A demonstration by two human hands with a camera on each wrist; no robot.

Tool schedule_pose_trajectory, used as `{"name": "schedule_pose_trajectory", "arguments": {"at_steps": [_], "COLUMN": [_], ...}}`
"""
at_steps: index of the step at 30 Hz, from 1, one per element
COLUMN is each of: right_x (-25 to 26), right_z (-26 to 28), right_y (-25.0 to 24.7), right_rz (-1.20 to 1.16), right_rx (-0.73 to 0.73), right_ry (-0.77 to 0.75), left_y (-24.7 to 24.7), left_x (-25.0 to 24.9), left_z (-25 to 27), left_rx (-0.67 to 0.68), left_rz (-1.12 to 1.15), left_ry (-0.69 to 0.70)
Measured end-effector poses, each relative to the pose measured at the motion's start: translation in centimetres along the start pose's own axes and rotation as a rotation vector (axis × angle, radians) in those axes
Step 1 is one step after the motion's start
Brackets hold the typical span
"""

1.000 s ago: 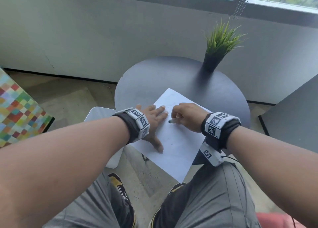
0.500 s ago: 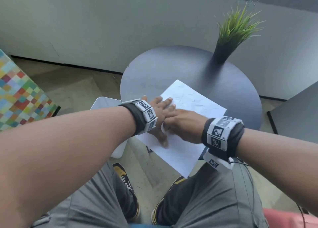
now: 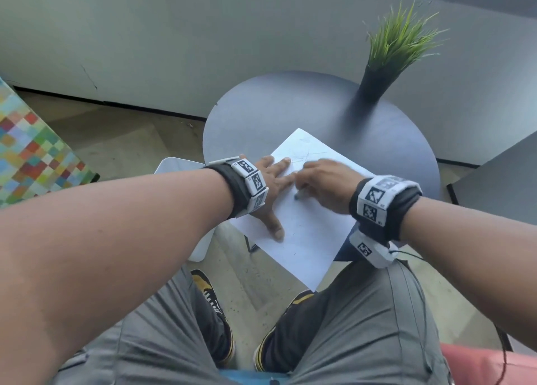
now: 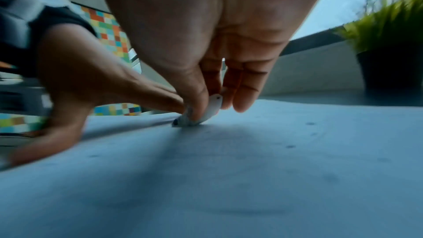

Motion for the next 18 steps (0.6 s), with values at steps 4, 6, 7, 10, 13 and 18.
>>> {"name": "schedule_pose_trajectory", "arguments": {"at_steps": [4, 6, 7, 10, 13, 18], "right_x": [4.7, 1.4, -0.1, 2.0, 5.4, 0.4], "right_z": [1.6, 0.6, 0.3, 1.5, 3.1, 1.3], "right_y": [2.8, 1.2, 0.5, 1.1, 3.0, 0.5], "right_rz": [-0.018, 0.003, 0.007, -0.005, -0.004, -0.001], "right_rx": [0.224, 0.161, 0.111, 0.056, 0.212, 0.002], "right_ry": [-0.247, -0.080, -0.007, -0.122, -0.278, 0.009], "left_y": [-0.1, -0.2, -0.3, 0.1, 0.4, 0.3], "left_x": [-0.3, -0.5, -0.5, -0.7, -0.9, -0.9], "left_z": [0.1, 0.1, 0.1, 0.1, -0.1, -0.1], "left_rx": [0.016, 0.021, 0.017, 0.008, -0.001, -0.008], "left_rz": [-0.018, -0.012, -0.007, -0.007, -0.021, -0.002], "left_ry": [-0.002, 0.003, 0.004, -0.013, -0.026, -0.011]}}
Point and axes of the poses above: each hand's wrist, its own z-axis away from the middle knuckle, its own y-axis out of the palm, x = y × z, the point moved 8 cm from there along -z, towards the middle knuckle
